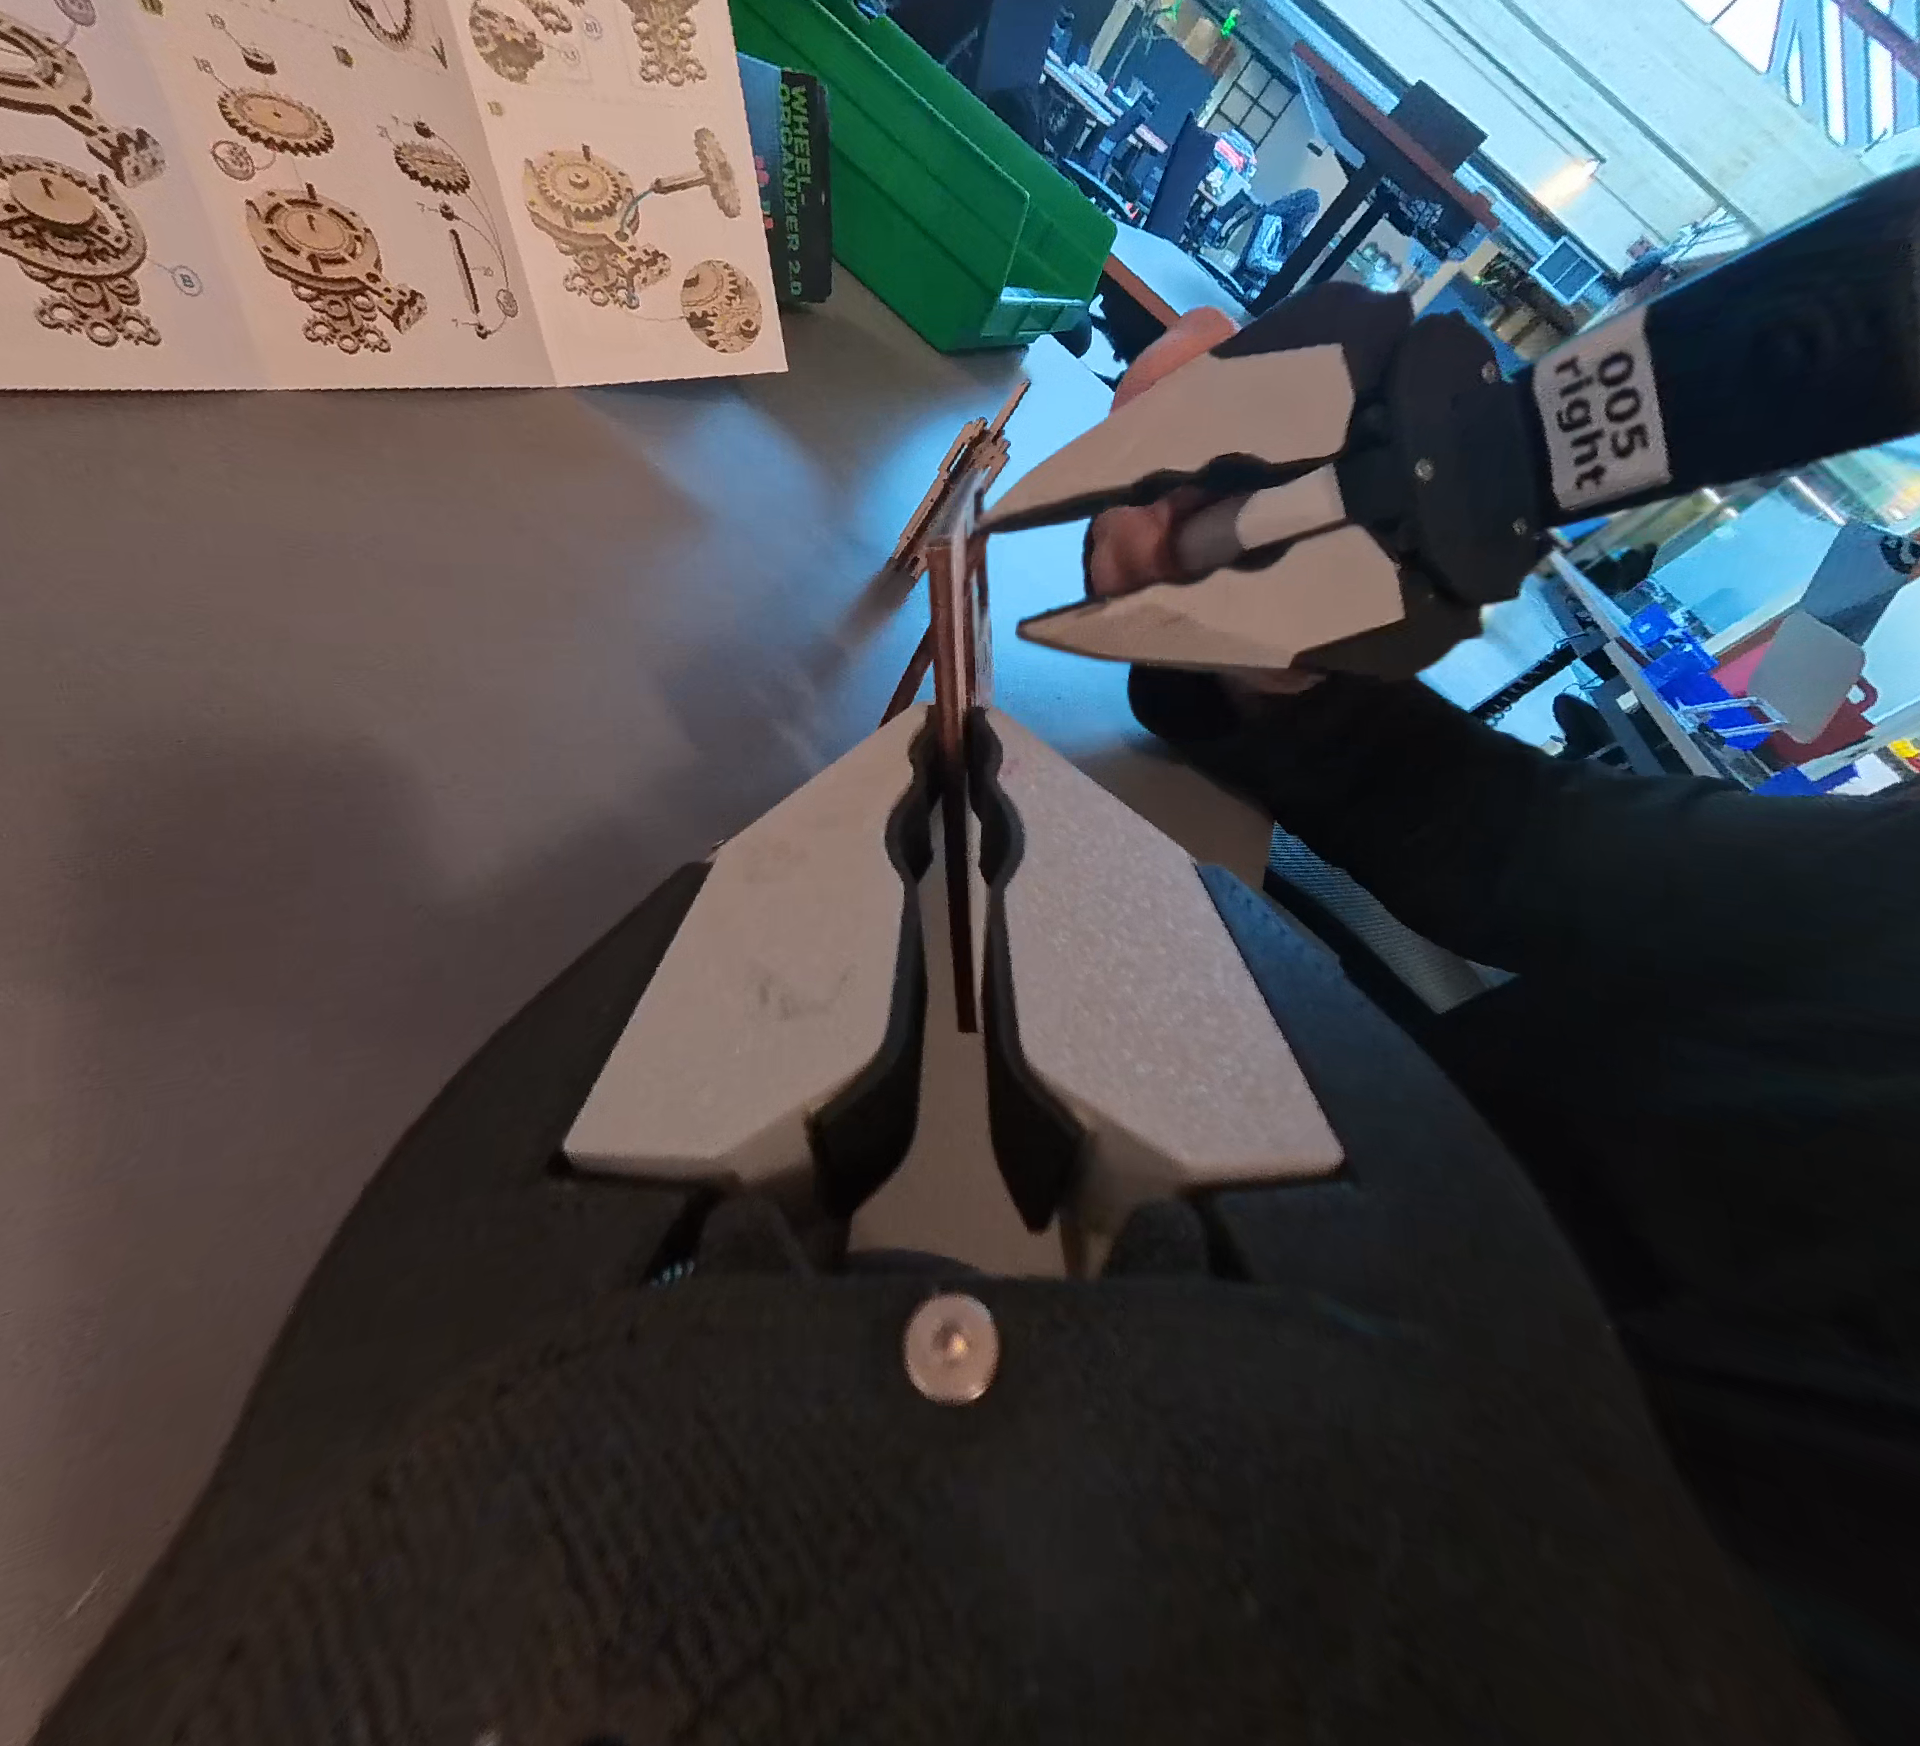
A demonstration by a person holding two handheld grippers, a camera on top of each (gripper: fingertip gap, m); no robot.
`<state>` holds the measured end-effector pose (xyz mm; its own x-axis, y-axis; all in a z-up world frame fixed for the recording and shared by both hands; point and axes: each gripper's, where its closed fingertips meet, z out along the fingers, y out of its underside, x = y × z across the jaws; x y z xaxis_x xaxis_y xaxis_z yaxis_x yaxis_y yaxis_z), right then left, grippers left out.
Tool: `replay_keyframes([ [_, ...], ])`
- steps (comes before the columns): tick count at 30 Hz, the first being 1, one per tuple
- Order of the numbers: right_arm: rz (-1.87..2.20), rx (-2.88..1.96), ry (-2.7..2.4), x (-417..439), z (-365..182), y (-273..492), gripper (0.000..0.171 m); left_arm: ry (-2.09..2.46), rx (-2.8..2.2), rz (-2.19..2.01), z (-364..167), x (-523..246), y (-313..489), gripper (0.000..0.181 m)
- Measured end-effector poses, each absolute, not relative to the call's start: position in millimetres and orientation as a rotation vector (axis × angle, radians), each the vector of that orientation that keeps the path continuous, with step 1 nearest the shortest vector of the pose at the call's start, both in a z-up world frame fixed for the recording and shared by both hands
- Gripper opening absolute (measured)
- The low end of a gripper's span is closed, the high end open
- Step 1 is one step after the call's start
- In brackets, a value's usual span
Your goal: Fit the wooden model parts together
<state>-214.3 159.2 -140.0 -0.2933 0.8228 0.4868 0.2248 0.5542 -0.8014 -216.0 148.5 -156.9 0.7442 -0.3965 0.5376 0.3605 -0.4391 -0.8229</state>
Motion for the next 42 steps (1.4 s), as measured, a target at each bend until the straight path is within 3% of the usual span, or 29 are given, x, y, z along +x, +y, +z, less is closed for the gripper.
replay_keyframes([
  [2,0.873,-0.807,-1.957,-205.6,-153.8,132.5,0.001,-0.02,-1.798,-0.823,-152.0,-223.5,153.6,0.0],
  [5,0.509,-0.746,-1.821,-215.6,-150.2,160.4,0.0,0.011,-1.822,-0.821,-151.9,-225.2,150.8,0.0],
  [7,0.655,-0.748,-1.706,-210.5,-117.8,161.6,0.017,0.019,-1.832,-0.835,-155.7,-222.6,147.1,0.0],
  [9,0.763,-0.77,-1.683,-205.5,-105.7,165.5,0.016,0.006,-1.832,-0.855,-159.3,-222.6,147.1,0.0],
  [14,0.734,-0.794,-1.753,-209.0,-125.8,162.9,0.035,0.011,-1.826,-0.868,-159.7,-221.9,147.5,0.001],
  [23,0.564,-0.737,-1.798,-218.2,-144.2,161.6,0.018,0.04,-1.824,-0.87,-160.1,-217.1,148.3,0.001],
  [26,0.564,-0.73,-1.768,-218.9,-139.0,160.2,0.03,0.06,-1.822,-0.886,-157.9,-212.6,146.6,0.0],
  [42,0.504,-0.692,-1.773,-214.0,-142.4,161.0,0.021,0.055,-1.82,-0.878,-155.7,-213.9,145.8,0.0],
])
